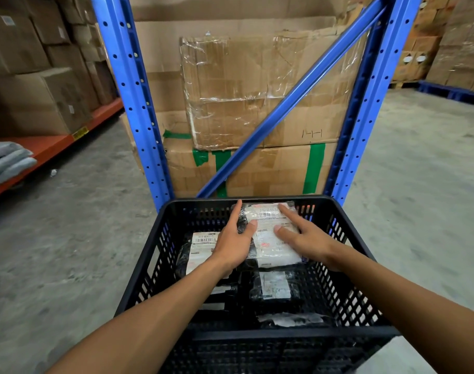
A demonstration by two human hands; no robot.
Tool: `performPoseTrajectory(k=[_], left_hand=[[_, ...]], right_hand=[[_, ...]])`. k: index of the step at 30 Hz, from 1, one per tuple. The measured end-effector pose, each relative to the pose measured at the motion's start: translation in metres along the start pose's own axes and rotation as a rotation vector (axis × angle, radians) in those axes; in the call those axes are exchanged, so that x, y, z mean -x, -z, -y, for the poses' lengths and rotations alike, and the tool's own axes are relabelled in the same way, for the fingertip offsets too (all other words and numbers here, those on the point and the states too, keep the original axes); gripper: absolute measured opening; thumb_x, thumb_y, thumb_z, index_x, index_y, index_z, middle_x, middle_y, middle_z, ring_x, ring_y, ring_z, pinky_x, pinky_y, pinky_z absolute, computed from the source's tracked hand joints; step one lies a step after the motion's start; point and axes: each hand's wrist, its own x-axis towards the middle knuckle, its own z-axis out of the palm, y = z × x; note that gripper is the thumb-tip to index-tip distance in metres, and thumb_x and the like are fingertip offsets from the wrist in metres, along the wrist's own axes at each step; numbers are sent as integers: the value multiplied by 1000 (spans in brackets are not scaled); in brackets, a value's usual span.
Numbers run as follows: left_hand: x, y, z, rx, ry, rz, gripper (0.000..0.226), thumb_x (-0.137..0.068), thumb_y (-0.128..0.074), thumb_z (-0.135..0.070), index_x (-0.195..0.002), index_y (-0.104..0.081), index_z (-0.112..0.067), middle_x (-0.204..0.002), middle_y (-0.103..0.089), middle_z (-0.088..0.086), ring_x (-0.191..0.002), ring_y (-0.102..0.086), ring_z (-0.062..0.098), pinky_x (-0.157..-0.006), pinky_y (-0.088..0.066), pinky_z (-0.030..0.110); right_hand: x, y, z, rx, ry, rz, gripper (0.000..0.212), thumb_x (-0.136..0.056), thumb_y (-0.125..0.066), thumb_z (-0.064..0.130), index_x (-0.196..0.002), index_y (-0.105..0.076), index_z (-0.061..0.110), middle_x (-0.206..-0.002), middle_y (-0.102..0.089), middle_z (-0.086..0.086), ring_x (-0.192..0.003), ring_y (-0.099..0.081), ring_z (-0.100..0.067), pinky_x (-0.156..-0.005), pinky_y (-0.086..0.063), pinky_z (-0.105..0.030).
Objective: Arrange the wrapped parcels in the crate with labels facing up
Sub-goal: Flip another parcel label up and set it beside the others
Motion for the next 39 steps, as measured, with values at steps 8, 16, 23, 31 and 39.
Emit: performPoseTrajectory(k=[8, 16, 23, 31, 39], left_hand=[[-24, -24, 19, -9, 337, 207, 81, -102, -55, -37, -160, 2, -41, -168, -21, 0, -148, -32, 25, -117, -29, 39], [-55, -65, 37, -58, 429, 161, 98, -92, -70, -24, -161, -1, -37, -162, -33, 7, -130, -49, 27, -101, -45, 34], [-63, -85, 70, 44, 470, 57, 89, -95, -65, -16, -161, -9, -37, -157, -40, 4, -81, -54, 8, -76, -47, 32], [-66, -90, 92, -36, 486, 28, 90, -95, -62, -20, -160, -5, -44, -131, -61, 5, -76, -64, 19, -57, -49, 25], [-70, -91, 101, -104, 445, 47, 90, -94, -61, -27, -159, -2, -45, -124, -65, 3, -86, -69, 21, -70, -52, 29]], right_hand=[[-12, 4, -35, 34, -244, 85, 71, -98, -59, 30, -158, -21, 29, -141, -54, -10, -118, -62, -29, -106, -49, -44], [-33, 2, -88, -109, -305, 62, 71, -96, -63, 21, -157, -26, 29, -151, -44, -13, -118, -62, -28, -104, -50, -43], [-58, -9, -113, -48, -300, 84, 69, -98, -58, 14, -157, -25, 29, -157, -35, -12, -121, -57, -26, -104, -50, -37], [-69, -29, -142, -40, -287, 104, 72, -98, -58, 13, -158, -21, 30, -160, -30, -10, -134, -48, -27, -112, -43, -41], [-75, -33, -150, -18, -281, 104, 71, -98, -58, 20, -156, -21, 39, -162, -28, -8, -140, -43, -29, -114, -40, -43]])
